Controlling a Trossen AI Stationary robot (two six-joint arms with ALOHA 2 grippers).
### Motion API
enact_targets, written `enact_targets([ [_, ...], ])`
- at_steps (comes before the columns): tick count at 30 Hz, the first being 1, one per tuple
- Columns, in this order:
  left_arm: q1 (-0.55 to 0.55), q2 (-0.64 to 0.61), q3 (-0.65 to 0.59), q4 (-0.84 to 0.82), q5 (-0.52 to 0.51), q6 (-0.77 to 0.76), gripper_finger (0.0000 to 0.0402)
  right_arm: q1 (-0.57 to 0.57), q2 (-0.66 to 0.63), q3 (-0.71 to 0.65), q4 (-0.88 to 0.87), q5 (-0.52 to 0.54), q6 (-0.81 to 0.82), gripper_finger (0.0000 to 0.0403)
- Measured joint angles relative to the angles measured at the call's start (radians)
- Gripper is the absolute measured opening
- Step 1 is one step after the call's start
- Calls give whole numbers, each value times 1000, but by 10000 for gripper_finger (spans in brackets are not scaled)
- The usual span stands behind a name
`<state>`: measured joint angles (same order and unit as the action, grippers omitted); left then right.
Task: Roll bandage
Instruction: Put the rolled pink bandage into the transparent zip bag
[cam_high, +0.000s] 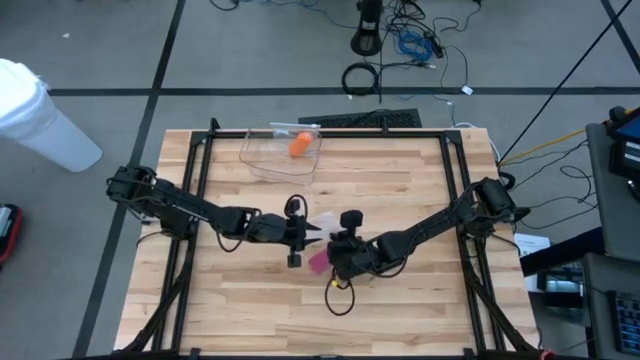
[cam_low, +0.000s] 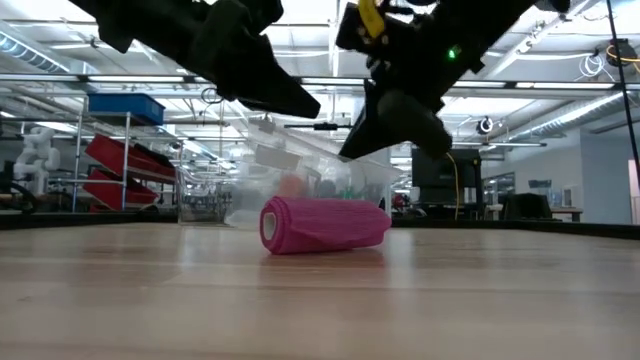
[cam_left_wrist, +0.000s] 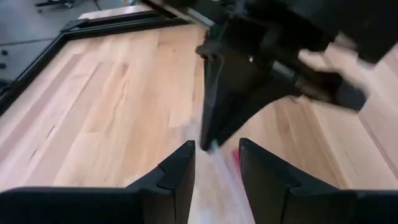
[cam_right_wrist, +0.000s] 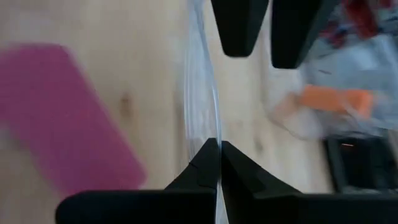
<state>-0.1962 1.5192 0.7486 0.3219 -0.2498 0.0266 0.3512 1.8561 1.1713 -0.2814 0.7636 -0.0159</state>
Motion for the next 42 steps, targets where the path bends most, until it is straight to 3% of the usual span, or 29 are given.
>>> enact_targets([
  [4, 1, 0, 0, -2, 4, 9, 130, -19, -1, 35, -13, -112, 26, 0],
  [16, 3, 0, 0, -114, -4, 35, 123, -47, -2, 95, -63, -145, 28, 0],
  [30, 19, 0, 1, -123, -10, 80, 12, -47, -2, 95, -71, -235, 23, 0],
  [34, 18, 0, 1, -123, 12, 118, 9, -45, -2, 95, -59, -247, 23, 0],
  [37, 18, 0, 1, -123, 1, 112, 7, -45, -2, 95, -58, -204, 40, 0],
  [42, 18, 0, 1, -117, -78, 65, 6, -37, -15, 95, -76, 11, 120, 20],
])
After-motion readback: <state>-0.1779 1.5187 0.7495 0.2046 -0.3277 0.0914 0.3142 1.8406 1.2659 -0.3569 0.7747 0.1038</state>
